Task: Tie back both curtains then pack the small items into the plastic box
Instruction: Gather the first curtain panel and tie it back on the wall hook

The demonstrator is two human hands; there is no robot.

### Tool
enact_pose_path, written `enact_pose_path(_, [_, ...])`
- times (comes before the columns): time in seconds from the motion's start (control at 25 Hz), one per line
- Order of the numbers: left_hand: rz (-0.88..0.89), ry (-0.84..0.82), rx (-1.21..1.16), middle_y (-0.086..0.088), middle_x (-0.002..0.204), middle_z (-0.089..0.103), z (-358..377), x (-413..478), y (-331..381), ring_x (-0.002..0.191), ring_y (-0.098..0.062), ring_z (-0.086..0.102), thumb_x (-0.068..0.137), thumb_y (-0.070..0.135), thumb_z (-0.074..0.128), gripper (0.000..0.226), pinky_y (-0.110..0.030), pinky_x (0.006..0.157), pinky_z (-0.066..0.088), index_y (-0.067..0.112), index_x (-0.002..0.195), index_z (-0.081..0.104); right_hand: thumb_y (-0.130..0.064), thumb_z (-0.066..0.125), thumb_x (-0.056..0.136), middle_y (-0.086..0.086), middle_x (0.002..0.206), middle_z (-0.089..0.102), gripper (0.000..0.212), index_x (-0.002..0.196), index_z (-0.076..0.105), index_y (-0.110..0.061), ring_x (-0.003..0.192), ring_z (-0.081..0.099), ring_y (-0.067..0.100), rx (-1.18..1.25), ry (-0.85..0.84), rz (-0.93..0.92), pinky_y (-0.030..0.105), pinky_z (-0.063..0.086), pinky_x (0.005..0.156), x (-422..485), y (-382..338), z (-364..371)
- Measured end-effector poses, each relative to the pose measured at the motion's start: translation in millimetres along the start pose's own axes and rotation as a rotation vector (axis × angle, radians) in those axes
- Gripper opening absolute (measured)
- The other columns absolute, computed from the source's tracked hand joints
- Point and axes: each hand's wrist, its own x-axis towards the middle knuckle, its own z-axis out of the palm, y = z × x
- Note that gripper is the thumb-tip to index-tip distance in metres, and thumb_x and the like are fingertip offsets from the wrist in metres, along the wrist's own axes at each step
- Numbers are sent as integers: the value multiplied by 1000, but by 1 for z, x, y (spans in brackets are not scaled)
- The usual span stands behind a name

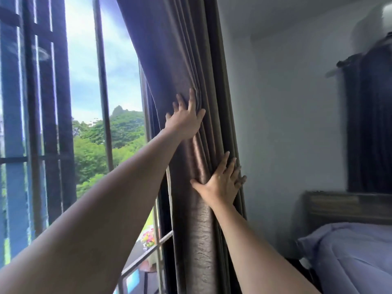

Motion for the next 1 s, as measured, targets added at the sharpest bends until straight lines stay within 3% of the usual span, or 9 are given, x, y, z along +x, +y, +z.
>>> enact_pose_path(0.44, [42,32,-93,-15,157,-14,78,62,19,145,-35,-4,100,44,20,63,-59,113,10,28,146,-20,-65,70,64,18,157,-5,132,145,-20,-13,144,-4,38,5,-9,37,57,-2,114,84,68,31])
enact_pose_path(0.68, [0,85,-63,-15,157,-14,143,122,33,145,-35,-4,100,45,20,63,-58,115,12,29,146,-20,-64,71,64,16,157,-8,133,144,-24,-17,145,-5,37,104,-39,-51,57,-2,114,155,123,68])
enact_pose_path(0.88, [-74,51,-101,-18,156,-14,209,187,53,145,-37,-1,100,42,23,64,-56,115,14,28,146,-19,-56,71,70,11,157,-16,128,142,-29,-22,144,-13,32,224,-158,-114,52,-8,115,236,176,98])
enact_pose_path(1.0, [-111,19,-28,-16,156,-16,240,212,59,145,-36,3,101,43,19,62,-55,115,16,29,145,-22,-51,73,70,10,158,-10,128,142,-29,-24,145,-6,32,312,-217,-168,55,-2,115,270,202,124])
